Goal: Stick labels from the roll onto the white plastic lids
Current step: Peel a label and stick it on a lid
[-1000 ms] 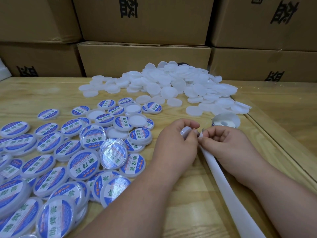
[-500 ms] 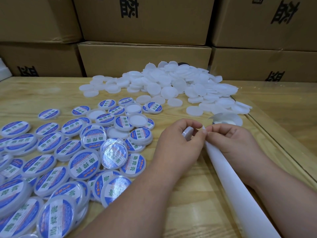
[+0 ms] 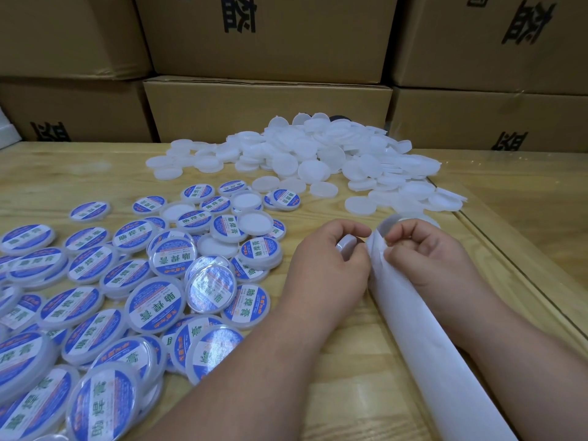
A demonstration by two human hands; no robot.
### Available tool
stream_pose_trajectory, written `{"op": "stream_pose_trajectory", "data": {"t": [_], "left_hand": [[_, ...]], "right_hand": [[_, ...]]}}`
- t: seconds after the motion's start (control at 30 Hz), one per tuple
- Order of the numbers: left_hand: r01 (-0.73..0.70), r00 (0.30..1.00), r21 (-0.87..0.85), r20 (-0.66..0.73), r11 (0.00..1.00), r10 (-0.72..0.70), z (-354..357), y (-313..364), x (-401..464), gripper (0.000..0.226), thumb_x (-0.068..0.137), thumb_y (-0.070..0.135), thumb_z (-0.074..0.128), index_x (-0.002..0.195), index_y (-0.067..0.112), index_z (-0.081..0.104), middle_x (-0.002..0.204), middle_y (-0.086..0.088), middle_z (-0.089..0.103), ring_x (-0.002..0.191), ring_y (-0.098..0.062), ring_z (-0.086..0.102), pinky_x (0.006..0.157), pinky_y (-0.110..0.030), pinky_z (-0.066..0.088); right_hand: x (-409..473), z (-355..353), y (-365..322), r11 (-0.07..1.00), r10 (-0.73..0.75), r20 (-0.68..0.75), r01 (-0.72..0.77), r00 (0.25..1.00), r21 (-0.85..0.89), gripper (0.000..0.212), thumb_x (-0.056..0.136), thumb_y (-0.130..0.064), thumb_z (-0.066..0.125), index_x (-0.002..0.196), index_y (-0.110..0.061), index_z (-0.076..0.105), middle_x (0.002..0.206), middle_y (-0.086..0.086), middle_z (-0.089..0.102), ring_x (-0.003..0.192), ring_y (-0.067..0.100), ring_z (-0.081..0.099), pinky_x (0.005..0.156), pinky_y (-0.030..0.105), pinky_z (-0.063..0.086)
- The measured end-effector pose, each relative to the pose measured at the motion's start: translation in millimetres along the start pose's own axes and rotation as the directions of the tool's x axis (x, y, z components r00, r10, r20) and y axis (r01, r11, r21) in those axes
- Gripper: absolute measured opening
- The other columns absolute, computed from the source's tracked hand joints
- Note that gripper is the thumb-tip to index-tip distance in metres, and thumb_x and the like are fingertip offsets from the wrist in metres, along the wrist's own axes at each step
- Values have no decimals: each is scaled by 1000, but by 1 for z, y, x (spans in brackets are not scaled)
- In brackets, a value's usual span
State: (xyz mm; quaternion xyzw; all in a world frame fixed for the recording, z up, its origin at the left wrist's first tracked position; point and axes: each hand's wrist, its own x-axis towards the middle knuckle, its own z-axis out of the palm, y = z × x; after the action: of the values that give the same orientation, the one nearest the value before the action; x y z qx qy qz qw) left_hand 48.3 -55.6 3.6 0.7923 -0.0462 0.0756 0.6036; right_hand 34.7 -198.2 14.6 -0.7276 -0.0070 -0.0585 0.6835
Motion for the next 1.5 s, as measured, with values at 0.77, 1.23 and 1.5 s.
{"op": "stream_pose_trajectory", "data": {"t": [0.77,1.23,1.5], "left_hand": [[97,981,-267,-134,959,-137,-8,7,0,29,64,31,50,81,40,72,69,13,71,63,-10,63,51,-19,48],[99,986,-250,-103,963,-128,-6,4,1,26,64,30,51,79,31,73,71,16,72,62,-4,62,56,-23,51],[0,996,-386,-87,922,-37,-8,7,-2,29,79,32,45,87,22,71,70,2,68,59,-14,62,53,-26,47]], "right_hand": [[1,11,8,966,-256,-88,251,963,-66,40,88,8,63,80,-30,72,77,0,60,69,12,52,61,16,45],[-1,11,6,956,-291,-89,286,953,-66,37,87,5,71,84,-32,72,71,-8,57,61,11,47,56,18,43],[-4,12,3,956,-292,-169,280,941,-90,21,88,-4,73,78,-23,72,65,-9,57,57,3,50,56,12,43]]}}
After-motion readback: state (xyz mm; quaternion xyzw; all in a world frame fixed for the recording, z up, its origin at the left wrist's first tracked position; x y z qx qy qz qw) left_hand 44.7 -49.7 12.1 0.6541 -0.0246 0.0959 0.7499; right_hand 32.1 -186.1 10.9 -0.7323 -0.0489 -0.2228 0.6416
